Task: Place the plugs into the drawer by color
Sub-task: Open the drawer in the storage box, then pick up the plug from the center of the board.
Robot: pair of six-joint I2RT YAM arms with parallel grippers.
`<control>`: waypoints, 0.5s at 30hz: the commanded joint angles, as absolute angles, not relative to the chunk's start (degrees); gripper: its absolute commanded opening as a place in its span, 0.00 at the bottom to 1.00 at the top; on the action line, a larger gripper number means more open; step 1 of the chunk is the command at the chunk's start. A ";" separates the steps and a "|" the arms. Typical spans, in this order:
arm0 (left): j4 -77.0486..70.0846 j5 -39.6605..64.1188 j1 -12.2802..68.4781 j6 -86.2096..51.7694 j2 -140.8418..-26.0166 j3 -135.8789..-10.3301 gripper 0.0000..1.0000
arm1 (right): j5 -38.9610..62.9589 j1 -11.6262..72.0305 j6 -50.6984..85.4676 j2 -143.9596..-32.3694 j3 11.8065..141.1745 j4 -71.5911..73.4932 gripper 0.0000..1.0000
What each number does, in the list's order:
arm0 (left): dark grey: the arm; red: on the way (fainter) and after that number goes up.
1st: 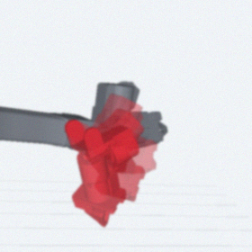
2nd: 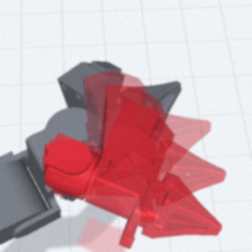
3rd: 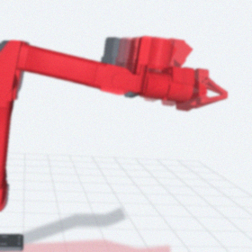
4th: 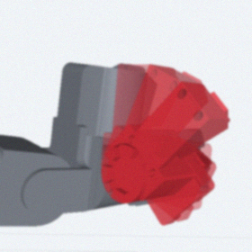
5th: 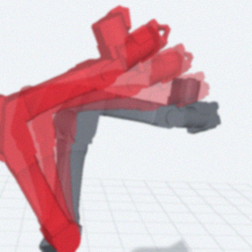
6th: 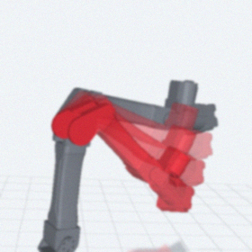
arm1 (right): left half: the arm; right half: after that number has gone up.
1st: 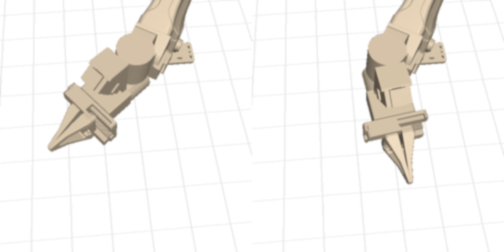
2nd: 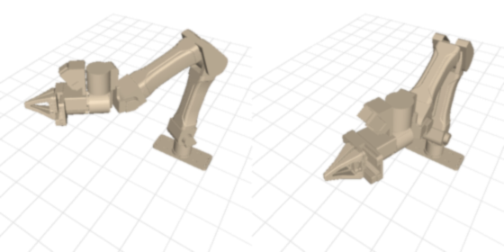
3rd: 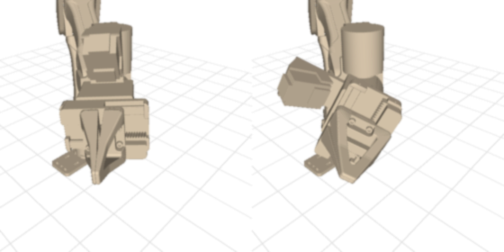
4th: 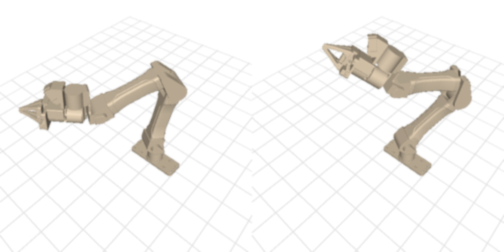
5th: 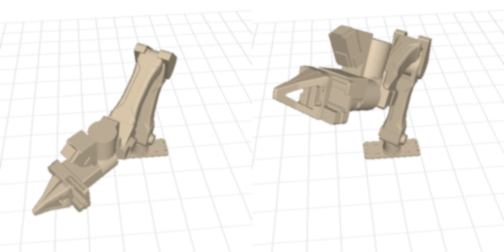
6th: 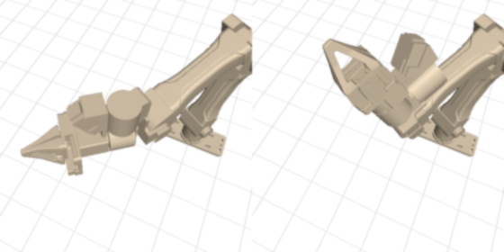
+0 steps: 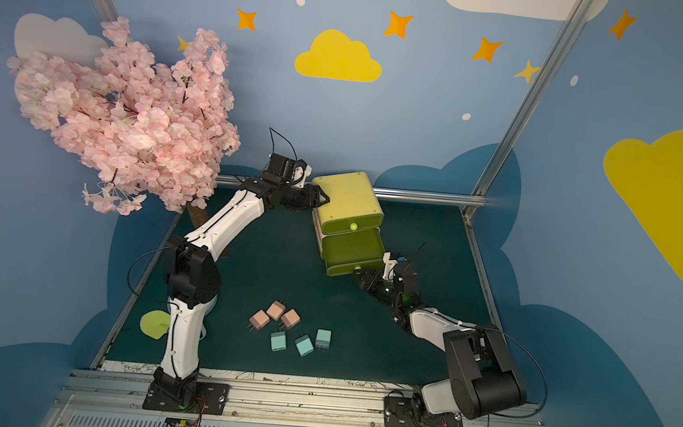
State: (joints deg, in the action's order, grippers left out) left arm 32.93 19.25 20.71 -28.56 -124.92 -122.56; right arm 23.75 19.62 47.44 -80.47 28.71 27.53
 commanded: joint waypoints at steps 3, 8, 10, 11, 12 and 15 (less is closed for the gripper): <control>34.63 18.79 21.09 -27.80 -124.02 -123.49 0.72 | 21.13 21.91 35.64 -71.84 31.30 12.80 0.64; 36.06 18.22 21.09 -27.50 -124.79 -124.92 0.72 | 11.29 33.69 25.88 -68.61 33.58 2.87 0.64; 36.30 18.33 21.04 -27.41 -124.76 -125.03 0.72 | 6.48 39.00 22.90 -69.50 34.91 0.63 0.64; 36.38 18.26 21.03 -27.37 -124.63 -125.07 0.72 | 4.70 41.59 21.49 -70.51 35.96 0.02 0.64; 36.39 18.12 21.12 -27.32 -124.54 -125.07 0.72 | 3.26 43.96 20.22 -71.94 37.21 -0.46 0.64; 36.63 17.73 21.09 -27.10 -124.29 -125.05 0.72 | 0.80 49.78 16.35 -77.70 43.00 -2.21 0.63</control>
State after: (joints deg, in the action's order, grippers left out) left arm 34.70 18.31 20.97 -28.32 -124.92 -123.63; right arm 6.94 46.15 23.16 -73.69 38.17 2.44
